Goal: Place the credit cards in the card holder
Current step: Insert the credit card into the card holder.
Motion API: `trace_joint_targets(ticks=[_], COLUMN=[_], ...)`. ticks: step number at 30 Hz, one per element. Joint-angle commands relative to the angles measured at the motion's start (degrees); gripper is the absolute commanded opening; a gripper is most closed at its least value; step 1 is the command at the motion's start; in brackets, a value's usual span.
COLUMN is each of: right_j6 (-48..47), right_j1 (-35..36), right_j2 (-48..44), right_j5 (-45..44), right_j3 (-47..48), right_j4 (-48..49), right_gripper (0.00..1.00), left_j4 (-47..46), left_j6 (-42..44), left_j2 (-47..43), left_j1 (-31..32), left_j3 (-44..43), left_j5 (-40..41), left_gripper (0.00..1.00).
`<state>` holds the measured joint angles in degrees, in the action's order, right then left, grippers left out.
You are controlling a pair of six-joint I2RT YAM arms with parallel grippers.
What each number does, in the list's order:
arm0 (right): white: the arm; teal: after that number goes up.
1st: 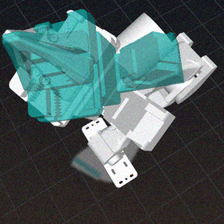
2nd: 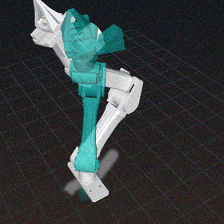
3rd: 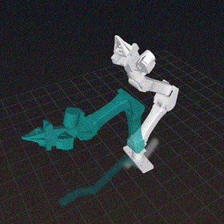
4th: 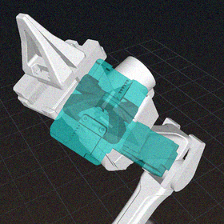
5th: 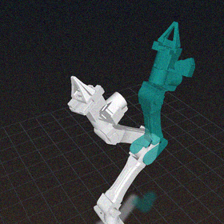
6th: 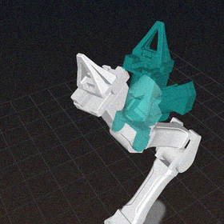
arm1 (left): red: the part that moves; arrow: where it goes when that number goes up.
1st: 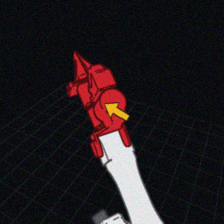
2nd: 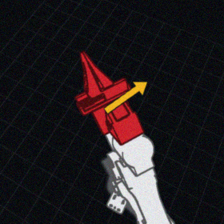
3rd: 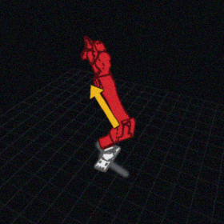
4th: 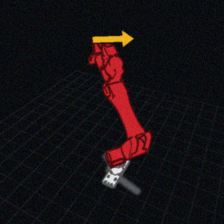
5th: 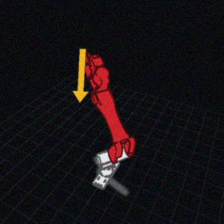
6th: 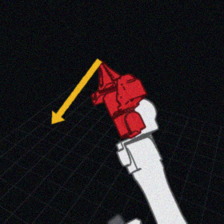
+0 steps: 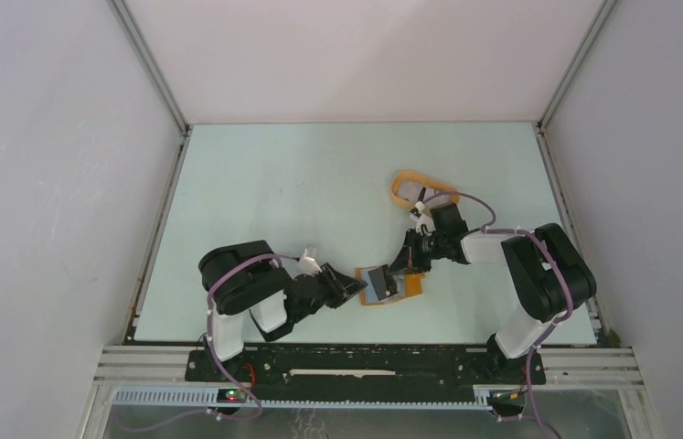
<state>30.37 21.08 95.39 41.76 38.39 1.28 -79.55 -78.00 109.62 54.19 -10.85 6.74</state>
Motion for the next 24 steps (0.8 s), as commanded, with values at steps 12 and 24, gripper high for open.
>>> trace_joint_targets(ticks=[12, 24], right_j6=[-1.3, -11.1], right_j1=[3.6, 4.6], right_j2=[2.5, -1.6], right_j5=[5.7, 2.2], right_j3=[2.4, 7.7], right_j4=[0.2, -10.6], right_gripper=[0.19, 0.45], left_j4=[1.0, -0.6], left_j6=[2.4, 2.7], left_j2=[1.4, 1.7], left_j1=[-0.1, -0.1], left_j3=[0.7, 1.7], left_j5=[0.2, 0.7], left_gripper=[0.29, 0.29])
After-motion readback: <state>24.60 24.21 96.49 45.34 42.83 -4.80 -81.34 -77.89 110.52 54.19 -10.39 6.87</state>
